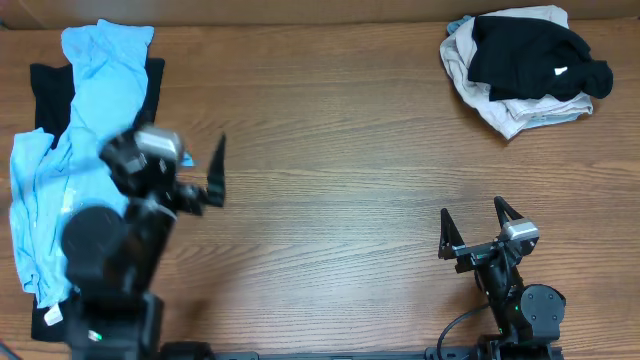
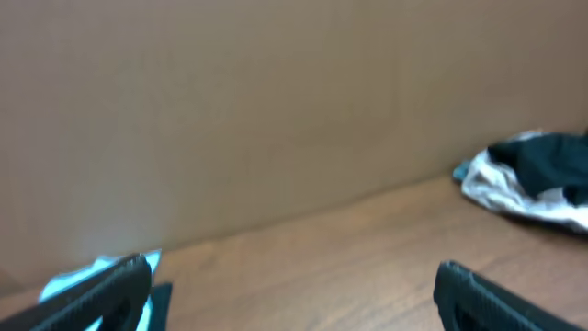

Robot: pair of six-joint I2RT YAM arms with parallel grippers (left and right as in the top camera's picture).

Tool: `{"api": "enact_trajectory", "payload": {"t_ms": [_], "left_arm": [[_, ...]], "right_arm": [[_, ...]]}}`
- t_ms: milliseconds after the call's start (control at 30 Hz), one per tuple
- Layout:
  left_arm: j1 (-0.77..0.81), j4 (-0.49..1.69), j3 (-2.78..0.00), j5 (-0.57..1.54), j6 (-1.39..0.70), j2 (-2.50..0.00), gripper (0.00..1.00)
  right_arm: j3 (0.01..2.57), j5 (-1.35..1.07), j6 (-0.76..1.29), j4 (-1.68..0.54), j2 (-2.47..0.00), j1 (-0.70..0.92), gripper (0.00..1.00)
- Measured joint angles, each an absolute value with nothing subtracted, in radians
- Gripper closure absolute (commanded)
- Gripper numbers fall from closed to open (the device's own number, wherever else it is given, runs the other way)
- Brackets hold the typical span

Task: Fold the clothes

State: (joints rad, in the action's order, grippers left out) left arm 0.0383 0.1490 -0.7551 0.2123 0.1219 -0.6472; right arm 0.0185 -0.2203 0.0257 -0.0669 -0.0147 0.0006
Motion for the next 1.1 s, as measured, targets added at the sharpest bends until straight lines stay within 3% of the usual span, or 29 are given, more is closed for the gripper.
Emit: {"api": "enact_trajectory", "payload": {"t_ms": [167,367,667,1100], "left_arm": [[0.038,-0.223,-0.368,0.258,0.112,-0.462,0.00],[0.038,-0.363,-0.099,0.268,0.081,-0.307,0.00],[0.038,-0.269,-0.012,0.241,0.056,-0.143,0.00],[0.038,0.062,-0.008,0.156,0.053,-0.015,0.00]], "right_arm": [[0.019,-0.220,0.026,-0.068,-0.015,0.001,0.00],[0.019,-0.220,0.027,-0.068,-0.015,0.001,0.00],[0.019,-0.221,0.026,-0.067,-0.015,0.001,0.00],[0.019,-0.220,0.026,-0.067,-0.015,0.001,0.00]]}}
